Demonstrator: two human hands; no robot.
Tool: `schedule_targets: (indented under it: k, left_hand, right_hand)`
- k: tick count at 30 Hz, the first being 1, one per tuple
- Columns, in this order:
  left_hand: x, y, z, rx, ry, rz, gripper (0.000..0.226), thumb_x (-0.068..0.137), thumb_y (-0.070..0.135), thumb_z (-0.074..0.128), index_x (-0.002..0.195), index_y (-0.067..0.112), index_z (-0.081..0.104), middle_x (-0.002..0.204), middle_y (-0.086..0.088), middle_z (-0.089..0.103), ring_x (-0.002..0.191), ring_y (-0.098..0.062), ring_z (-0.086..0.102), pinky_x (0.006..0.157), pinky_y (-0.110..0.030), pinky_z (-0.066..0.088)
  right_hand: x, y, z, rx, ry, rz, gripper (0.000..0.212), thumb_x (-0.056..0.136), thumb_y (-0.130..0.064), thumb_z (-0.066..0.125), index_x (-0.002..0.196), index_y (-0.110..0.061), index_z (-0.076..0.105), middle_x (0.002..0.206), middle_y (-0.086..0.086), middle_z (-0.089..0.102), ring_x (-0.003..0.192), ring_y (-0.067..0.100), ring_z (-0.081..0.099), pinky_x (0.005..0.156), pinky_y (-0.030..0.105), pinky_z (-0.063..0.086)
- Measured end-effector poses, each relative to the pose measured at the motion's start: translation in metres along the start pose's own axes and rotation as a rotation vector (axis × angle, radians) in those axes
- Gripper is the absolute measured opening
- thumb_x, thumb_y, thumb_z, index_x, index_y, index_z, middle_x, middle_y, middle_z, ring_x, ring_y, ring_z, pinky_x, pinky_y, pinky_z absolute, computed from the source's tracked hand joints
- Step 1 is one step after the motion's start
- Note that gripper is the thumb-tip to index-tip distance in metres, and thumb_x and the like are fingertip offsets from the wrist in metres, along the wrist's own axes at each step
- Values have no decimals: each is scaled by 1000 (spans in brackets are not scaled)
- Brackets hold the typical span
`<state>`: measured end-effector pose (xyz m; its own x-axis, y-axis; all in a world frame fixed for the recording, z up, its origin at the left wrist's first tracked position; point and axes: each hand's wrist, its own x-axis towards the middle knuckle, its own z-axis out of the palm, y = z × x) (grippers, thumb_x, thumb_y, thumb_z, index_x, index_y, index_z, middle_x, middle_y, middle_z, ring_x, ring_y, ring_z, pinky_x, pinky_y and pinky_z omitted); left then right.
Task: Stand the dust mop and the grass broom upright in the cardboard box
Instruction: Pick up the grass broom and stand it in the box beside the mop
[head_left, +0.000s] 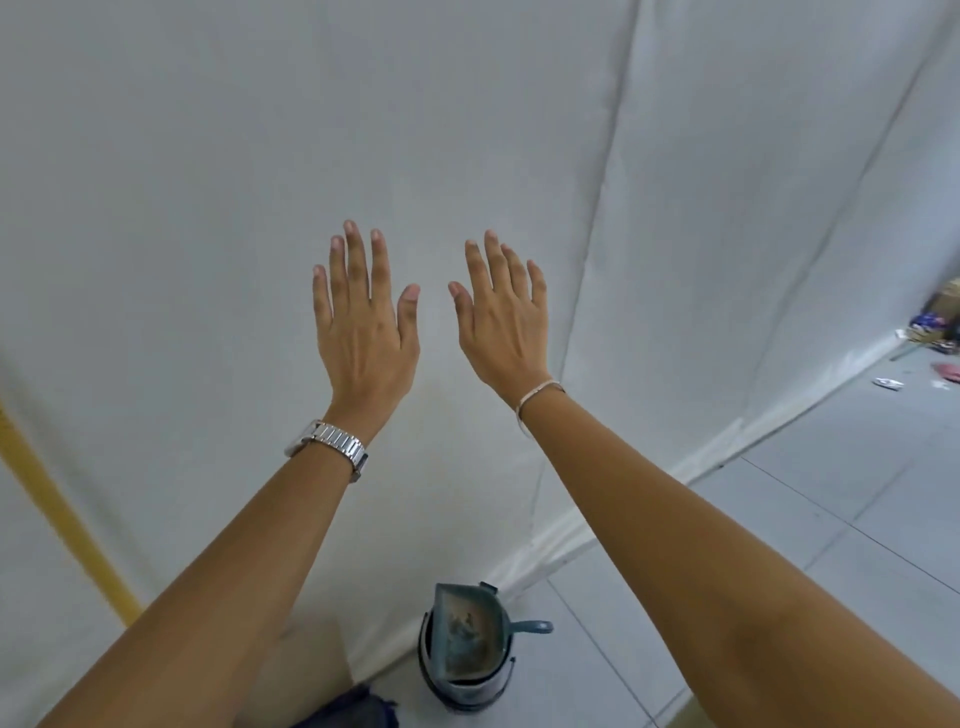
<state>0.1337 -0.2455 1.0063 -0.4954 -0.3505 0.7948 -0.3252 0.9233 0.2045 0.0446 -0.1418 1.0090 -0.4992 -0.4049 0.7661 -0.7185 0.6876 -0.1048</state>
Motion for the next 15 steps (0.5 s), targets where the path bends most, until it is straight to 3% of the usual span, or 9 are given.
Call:
schedule_targets:
  k: [7, 11, 15]
  left_hand:
    - [-65, 116, 111, -78, -171, -69, 58, 98, 40, 17, 147, 11, 13, 157, -15, 11, 145, -27, 8, 117, -43, 5]
    - [-138, 160, 181, -108, -326, -168, 55, 99, 40, 20, 148, 17, 9, 158, -11, 6, 146, -23, 3, 117, -40, -2]
    - [-217, 171, 244, -90, -497, -140, 56, 98, 40, 18, 148, 15, 11, 158, -11, 6, 145, -23, 3, 118, -39, -1]
  right_hand:
    - [-76, 160, 21, 39, -106, 55, 47, 98, -34, 35, 139, -11, 35, 149, 13, 36, 136, 31, 34, 109, 47, 28]
    - [-144, 234, 62, 18, -314, 56, 48, 98, -35, 34, 139, -11, 34, 147, 13, 40, 136, 30, 34, 110, 47, 25]
    - [-220, 284, 114, 33, -489, 47, 47, 98, -35, 34, 140, -13, 33, 146, 11, 41, 136, 29, 35, 111, 46, 24]
